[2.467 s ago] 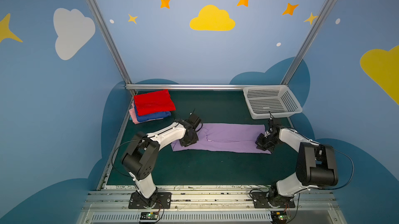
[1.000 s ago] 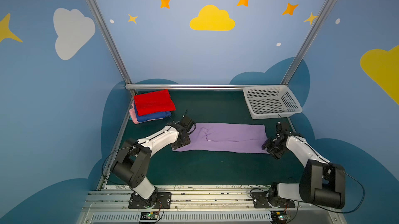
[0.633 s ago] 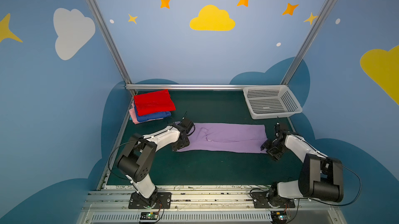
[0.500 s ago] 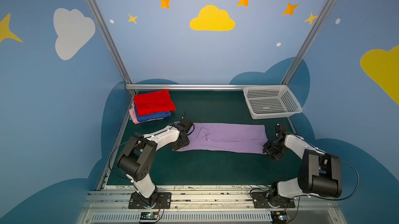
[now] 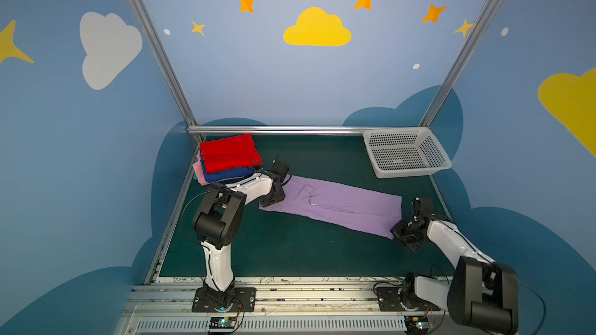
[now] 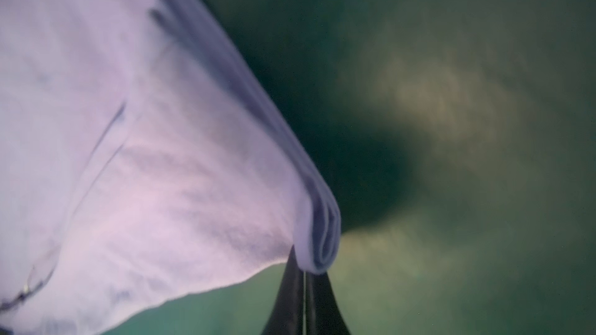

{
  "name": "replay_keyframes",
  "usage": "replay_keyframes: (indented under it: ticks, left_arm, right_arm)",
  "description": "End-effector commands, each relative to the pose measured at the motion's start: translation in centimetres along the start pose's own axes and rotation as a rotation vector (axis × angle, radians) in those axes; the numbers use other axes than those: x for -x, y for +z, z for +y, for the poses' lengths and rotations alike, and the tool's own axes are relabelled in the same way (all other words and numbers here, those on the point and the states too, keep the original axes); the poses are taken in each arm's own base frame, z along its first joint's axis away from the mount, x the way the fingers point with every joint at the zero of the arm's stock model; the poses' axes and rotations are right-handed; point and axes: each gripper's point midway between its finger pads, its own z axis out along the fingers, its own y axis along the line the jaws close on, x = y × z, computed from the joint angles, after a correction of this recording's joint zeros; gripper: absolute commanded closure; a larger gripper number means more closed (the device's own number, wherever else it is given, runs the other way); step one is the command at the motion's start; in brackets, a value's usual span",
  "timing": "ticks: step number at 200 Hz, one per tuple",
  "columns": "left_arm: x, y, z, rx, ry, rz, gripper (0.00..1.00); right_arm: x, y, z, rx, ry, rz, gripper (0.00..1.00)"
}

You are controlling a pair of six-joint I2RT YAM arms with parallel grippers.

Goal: Fold and stack the t-shirts

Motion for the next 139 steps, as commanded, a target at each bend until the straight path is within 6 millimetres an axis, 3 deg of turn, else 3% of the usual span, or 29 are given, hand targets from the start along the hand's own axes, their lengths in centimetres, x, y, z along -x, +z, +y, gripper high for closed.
replay_keyframes:
  ticks: [1, 31, 63, 95, 114, 139]
  left_arm:
    - [0.6, 2.4, -1.0, 0.013, 0.053, 0.016, 0.51]
    - [4.3, 3.9, -3.1, 0.022, 0.066, -0.006, 0.52]
    - [8.6, 4.9, -6.2, -0.021, 0.065, -0.024, 0.52]
    - [12.6, 5.4, -10.0, -0.076, 0.085, -0.053, 0.51]
    - [15.0, 5.4, -12.5, -0.138, 0.080, -0.091, 0.49]
    - [17.8, 4.9, -15.6, -0.254, 0.097, -0.176, 0.45]
  right_arm:
    - [-3.7, -0.5, -1.0, 0.014, 0.016, 0.089, 1.00]
    - [-7.3, 0.0, -1.4, 0.009, -0.028, 0.126, 1.00]
    - [-8.9, -0.3, -0.1, 0.016, -0.107, 0.127, 1.00]
    - [-11.2, 0.9, 0.9, -0.030, -0.252, 0.160, 0.97]
    - [-12.8, 1.4, 3.5, -0.005, -0.407, 0.171, 0.86]
    - [-14.1, 0.9, 7.6, -0.046, -0.652, 0.130, 0.55]
